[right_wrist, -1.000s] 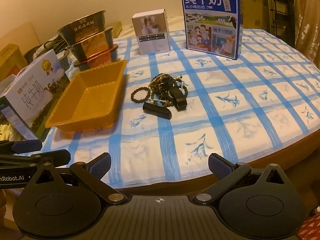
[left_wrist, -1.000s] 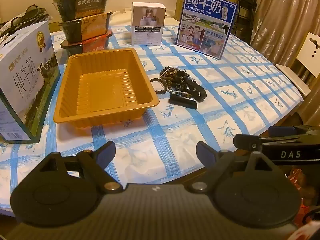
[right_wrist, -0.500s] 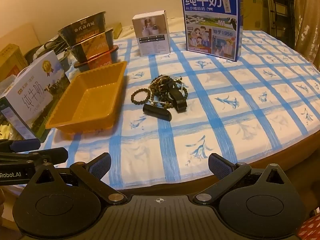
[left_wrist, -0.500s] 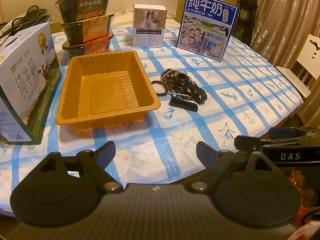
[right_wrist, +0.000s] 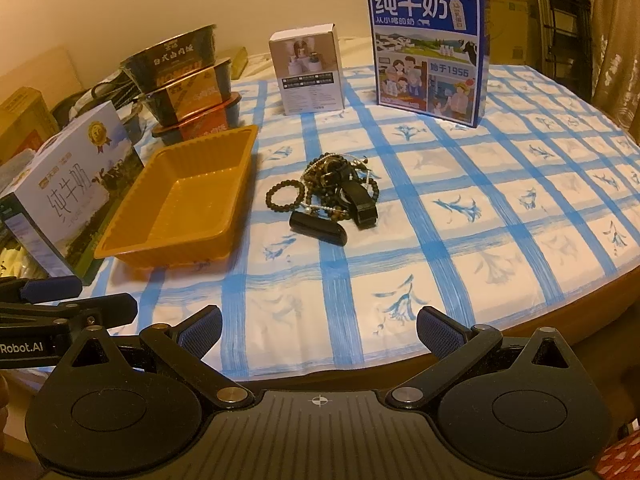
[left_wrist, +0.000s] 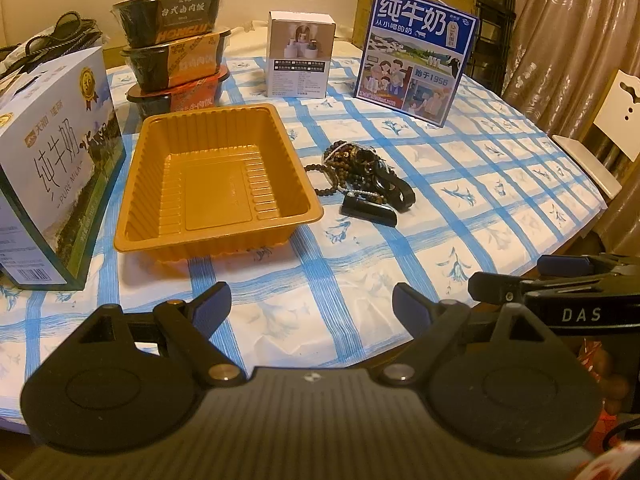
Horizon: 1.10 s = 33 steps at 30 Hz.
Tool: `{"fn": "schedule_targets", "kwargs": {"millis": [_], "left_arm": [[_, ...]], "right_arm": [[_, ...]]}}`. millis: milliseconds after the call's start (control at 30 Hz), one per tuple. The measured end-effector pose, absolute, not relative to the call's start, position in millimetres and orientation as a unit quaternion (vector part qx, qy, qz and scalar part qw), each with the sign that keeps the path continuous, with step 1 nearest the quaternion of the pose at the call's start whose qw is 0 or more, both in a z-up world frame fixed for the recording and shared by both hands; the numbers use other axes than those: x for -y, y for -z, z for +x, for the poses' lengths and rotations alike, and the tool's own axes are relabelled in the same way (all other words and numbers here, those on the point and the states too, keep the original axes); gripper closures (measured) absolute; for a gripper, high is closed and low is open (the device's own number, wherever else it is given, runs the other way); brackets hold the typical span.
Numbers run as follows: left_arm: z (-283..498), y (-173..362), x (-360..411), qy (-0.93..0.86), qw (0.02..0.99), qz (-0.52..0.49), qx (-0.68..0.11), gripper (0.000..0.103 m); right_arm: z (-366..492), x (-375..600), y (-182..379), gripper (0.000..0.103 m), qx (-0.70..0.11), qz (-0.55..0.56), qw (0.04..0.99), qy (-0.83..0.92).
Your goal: Organize jewelry
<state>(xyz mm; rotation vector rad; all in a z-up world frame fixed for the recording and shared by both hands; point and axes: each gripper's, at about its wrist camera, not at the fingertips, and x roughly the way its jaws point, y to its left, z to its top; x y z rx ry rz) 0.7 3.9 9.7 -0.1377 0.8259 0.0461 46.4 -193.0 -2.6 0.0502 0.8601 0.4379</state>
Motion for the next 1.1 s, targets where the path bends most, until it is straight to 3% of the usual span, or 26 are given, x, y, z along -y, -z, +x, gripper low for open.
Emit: {"fn": "schedule_targets", "kwargs": {"millis": [1100], "left_arm": [[1.0, -14.8, -9.3, -0.024, 0.914, -0.069, -0.399, 0.016]], "right_arm": [[45.0, 189.8, 1.1, 0.000, -0.412, 0.023, 0.886, -0.212]]}}
